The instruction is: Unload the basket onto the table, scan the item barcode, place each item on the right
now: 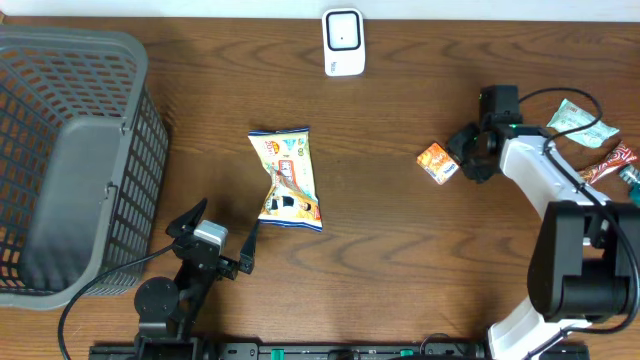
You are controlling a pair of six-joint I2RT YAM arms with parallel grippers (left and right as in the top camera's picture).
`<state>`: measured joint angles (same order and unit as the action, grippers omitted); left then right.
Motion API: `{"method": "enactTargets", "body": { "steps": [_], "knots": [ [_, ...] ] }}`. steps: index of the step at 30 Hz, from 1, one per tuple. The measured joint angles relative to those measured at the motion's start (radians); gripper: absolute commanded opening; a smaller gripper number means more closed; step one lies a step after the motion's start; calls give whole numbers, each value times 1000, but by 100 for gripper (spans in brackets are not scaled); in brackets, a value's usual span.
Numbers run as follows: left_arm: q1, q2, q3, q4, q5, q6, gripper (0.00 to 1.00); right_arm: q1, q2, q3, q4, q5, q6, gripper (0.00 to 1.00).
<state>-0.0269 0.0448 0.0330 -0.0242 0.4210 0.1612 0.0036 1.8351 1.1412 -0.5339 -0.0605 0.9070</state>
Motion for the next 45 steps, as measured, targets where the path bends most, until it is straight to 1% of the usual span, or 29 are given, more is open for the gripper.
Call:
{"method": "enactTargets", "body": {
  "steps": [3,5,7,10,12,16,18,19,20,21,22,23,25,26,27,29,33,35,40,45],
  "knots": [
    [0,0,0,0,0,0,98,13,22,-3,6,-1,0,29],
    [0,0,0,0,0,0,98,24,35,-5,15,-4,1,22],
    [0,0,0,0,0,0,98,31,50,-5,23,-10,3,19],
    [0,0,0,0,0,0,98,34,74,0,31,-19,3,19],
    [0,0,0,0,0,0,98,33,84,8,32,-22,2,18],
    [0,0,0,0,0,0,98,33,97,22,36,-31,-3,21],
    [0,0,0,0,0,0,98,33,97,23,36,-37,-17,26],
    [0,0,0,0,0,0,98,33,95,23,37,-39,-25,32],
    [0,0,0,0,0,0,98,33,94,23,38,-43,-35,39],
    [0,0,0,0,0,0,98,33,91,23,39,-46,-47,51],
    [0,0,0,0,0,0,98,33,84,22,35,-52,-62,60],
    [0,0,0,0,0,0,98,33,74,15,28,-53,-84,64],
    [0,0,0,0,0,0,98,33,50,3,18,-55,-125,66],
    [0,0,0,0,0,0,98,33,37,-2,15,-55,-148,64],
    [0,0,0,0,0,0,98,33,22,-6,14,-55,-169,58],
    [0,0,0,0,0,0,98,33,-10,-7,15,-56,-221,51],
    [0,0,0,0,0,0,98,33,-39,-7,16,-72,-316,41],
    [0,0,0,0,0,0,98,33,-39,-13,22,-90,-352,40],
    [0,0,0,0,0,0,98,33,-39,-21,26,-159,-444,41],
    [0,0,0,0,0,0,98,33,-39,-34,37,-188,-502,40]
  ]
}}
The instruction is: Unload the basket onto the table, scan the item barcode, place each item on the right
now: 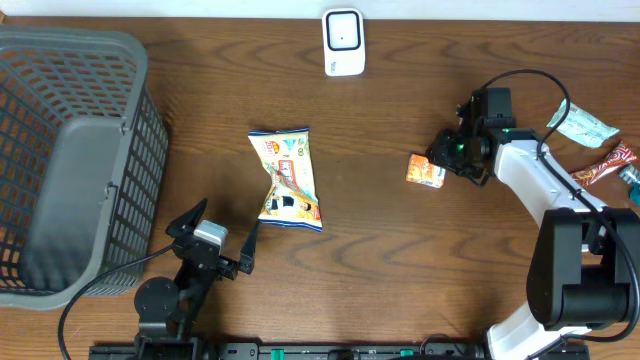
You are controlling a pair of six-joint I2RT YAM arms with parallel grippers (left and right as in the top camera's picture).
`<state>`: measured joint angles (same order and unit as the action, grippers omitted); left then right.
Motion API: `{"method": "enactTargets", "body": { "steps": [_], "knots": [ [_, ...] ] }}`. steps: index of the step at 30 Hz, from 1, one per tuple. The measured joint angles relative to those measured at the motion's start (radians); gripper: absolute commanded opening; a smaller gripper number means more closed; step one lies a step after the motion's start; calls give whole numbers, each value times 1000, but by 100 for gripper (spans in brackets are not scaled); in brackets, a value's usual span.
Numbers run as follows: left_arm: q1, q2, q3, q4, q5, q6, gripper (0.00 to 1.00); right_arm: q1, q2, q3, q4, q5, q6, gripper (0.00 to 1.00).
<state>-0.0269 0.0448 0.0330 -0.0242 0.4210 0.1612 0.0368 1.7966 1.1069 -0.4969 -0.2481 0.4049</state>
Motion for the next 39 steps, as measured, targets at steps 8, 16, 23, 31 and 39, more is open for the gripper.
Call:
{"method": "enactTargets", "body": {
  "steps": [8,16,23,31,39],
  "knots": [
    [0,0,0,0,0,0,98,0,0,-73,42,-3,-63,28],
    [0,0,0,0,0,0,98,-1,-1,-74,49,-3,-77,28],
    [0,0,0,0,0,0,98,-8,-72,-73,-14,-51,-75,37],
    [0,0,0,0,0,0,98,-6,-261,-59,-58,-61,-16,44],
    [0,0,0,0,0,0,98,-5,-315,-55,-153,39,61,83]
  ]
}}
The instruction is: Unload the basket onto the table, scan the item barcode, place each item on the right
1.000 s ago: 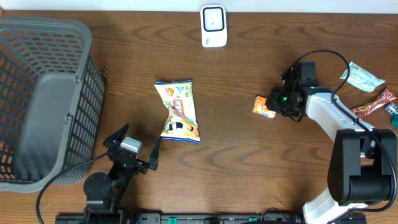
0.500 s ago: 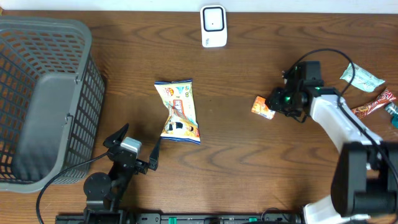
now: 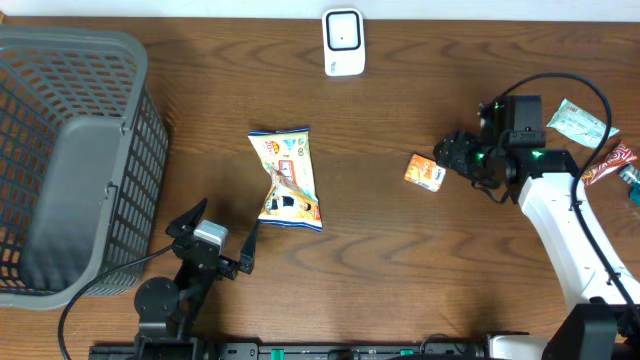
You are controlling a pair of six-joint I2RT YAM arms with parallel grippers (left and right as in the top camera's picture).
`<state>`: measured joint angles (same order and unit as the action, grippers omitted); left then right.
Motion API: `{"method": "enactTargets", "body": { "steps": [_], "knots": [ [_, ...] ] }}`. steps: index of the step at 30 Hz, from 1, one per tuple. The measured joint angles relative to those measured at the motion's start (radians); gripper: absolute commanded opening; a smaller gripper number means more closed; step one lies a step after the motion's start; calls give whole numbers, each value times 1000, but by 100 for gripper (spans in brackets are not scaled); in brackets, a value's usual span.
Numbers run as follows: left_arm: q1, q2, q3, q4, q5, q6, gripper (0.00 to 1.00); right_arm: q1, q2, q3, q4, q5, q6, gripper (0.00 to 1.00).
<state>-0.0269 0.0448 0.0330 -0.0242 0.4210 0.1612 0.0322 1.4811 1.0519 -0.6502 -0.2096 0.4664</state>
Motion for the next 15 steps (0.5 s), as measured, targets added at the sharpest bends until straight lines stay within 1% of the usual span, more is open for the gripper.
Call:
{"method": "enactTargets", "body": {
  "steps": [1,3,7,9,10,15],
  "knots": [
    [0,0,0,0,0,0,98,0,0,0,-13,13,6,86],
    [0,0,0,0,0,0,98,0,0,0,-23,28,6,89],
    [0,0,0,0,0,0,98,0,0,0,-34,50,9,89],
    [0,0,0,0,0,0,98,0,0,0,-34,55,10,95],
    [0,0,0,0,0,0,98,0,0,0,-34,57,13,99],
    [0,0,0,0,0,0,98,0,0,0,-37,67,14,99]
  ]
}}
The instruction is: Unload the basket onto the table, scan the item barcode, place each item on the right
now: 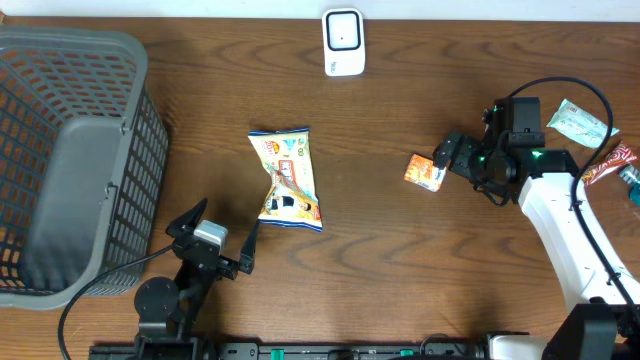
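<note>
A small orange packet lies on the table right of centre. My right gripper sits just to its right, its fingers spread open and nothing held between them; whether a fingertip touches the packet cannot be told. The white barcode scanner stands at the far edge, in the middle. A yellow and white snack bag lies left of centre. Near the front edge my left gripper rests open, just below and left of the bag.
A large grey mesh basket fills the left side. At the far right edge lie a pale green packet and a red wrapper, behind my right arm. The brown wooden table is bare in front of the orange packet.
The right gripper's fingers look slightly wider apart and a touch further left. The orange packet, the snack bag and the left arm have not moved.
At first the orange packet lay at my right gripper's tip, further right. Then it lay a little to the left, turned, with the gripper behind it. Later the right arm's elbow stood out to the right, the packet staying put. The left arm never moved.
</note>
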You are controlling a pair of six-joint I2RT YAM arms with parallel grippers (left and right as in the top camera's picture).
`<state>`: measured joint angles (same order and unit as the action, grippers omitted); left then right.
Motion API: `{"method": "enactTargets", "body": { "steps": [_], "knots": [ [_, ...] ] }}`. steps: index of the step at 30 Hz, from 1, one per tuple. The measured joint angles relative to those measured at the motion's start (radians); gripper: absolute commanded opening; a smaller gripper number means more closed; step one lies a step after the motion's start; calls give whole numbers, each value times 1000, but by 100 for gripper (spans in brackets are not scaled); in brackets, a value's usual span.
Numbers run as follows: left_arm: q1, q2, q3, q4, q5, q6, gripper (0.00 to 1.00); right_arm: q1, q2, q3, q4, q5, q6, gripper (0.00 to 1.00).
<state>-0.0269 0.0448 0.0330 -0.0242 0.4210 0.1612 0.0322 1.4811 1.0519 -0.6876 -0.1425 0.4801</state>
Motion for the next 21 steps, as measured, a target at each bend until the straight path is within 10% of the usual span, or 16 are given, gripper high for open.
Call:
{"method": "enactTargets", "body": {
  "steps": [13,21],
  "knots": [
    [0,0,0,0,0,0,98,0,15,-31,68,94,-31,99],
    [0,0,0,0,0,0,98,0,153,-97,166,69,-94,75]
  ]
}}
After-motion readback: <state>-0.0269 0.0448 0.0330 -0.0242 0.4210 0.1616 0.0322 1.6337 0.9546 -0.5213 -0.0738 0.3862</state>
